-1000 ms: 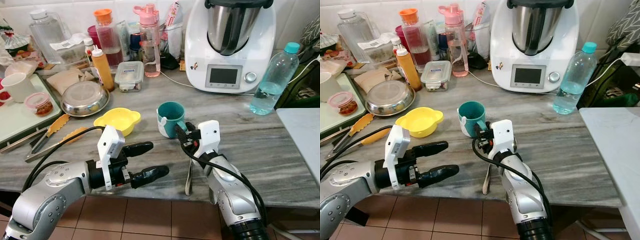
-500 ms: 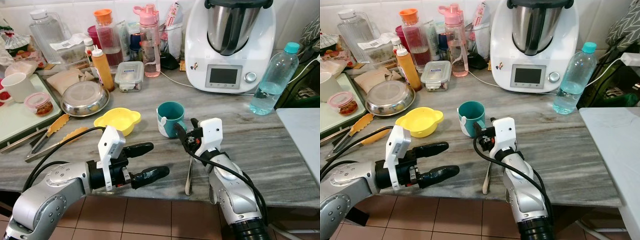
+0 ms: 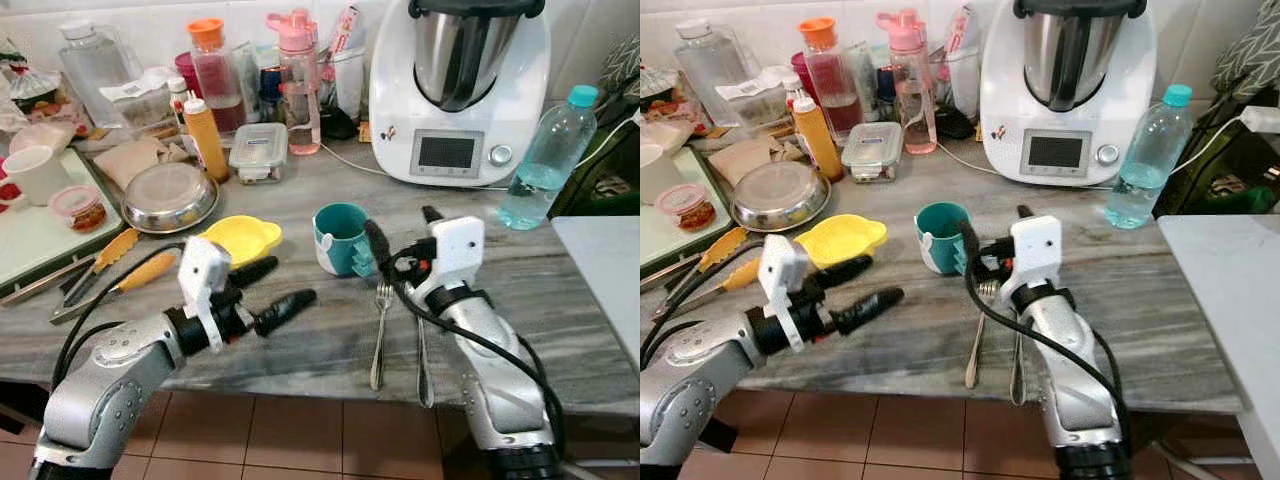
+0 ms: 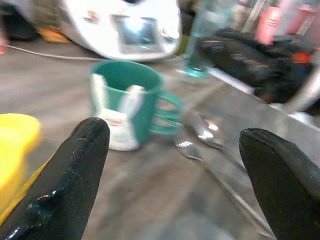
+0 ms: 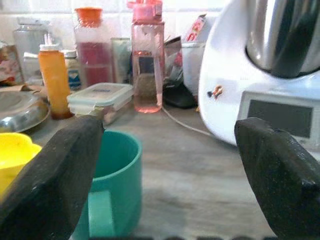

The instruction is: Setting the table

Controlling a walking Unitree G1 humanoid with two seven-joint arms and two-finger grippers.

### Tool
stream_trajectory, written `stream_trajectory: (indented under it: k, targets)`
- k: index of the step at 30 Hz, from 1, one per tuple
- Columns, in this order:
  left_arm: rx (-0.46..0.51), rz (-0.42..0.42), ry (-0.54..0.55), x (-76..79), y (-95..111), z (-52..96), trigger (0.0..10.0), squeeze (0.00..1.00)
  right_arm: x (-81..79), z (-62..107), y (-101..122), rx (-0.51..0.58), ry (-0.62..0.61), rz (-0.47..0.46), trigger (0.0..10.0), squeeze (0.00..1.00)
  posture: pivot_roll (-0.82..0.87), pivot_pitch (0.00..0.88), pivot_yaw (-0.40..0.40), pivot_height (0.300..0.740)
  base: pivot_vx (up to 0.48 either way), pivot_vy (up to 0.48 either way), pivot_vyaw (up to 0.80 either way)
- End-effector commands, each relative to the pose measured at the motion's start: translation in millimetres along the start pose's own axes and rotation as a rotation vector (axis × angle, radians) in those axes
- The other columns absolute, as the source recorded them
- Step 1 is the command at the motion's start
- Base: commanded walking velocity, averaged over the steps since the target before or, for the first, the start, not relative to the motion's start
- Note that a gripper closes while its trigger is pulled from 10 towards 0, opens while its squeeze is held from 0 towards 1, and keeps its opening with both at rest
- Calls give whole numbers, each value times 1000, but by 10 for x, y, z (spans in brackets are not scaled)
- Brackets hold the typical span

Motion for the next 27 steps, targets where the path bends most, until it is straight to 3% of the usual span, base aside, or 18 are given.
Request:
stream_trajectory:
  k: [1,8,14,21,27]
  targets:
    - [30,-38,95,-150,53,32,10000,0,-15,22,87,24,-1,17,10000,1000,-48,17,52,740,0,0,0]
    - [126,-96,420,-532,104,177,10000,0,22,144,90,22,-44,54,10000,1000,-41,1,44,740,0,0,0]
    - [134,-166,600,-651,6,247,10000,0,142,260,18,-10,-117,86,10000,1000,-34,0,35,740,0,0,0]
    - [106,-146,661,-639,-178,228,10000,0,197,293,-11,-25,-139,115,10000,996,-35,0,40,740,0,0,0]
    - [111,-155,682,-622,-205,191,10000,0,203,285,-2,-23,-151,127,10000,969,-38,0,46,740,0,0,715]
Point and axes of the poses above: a point about 5 cm out from each wrist's last joint towards the gripper, its own z axis pointing back from the gripper into the wrist, its own y axis along the axis of the wrist's last joint, x = y × z, the point moved 5 cm from there along -z, pointing out of the wrist towards the gripper, and after that the axes turned 2 degrees about z, right-handed, at the moved point
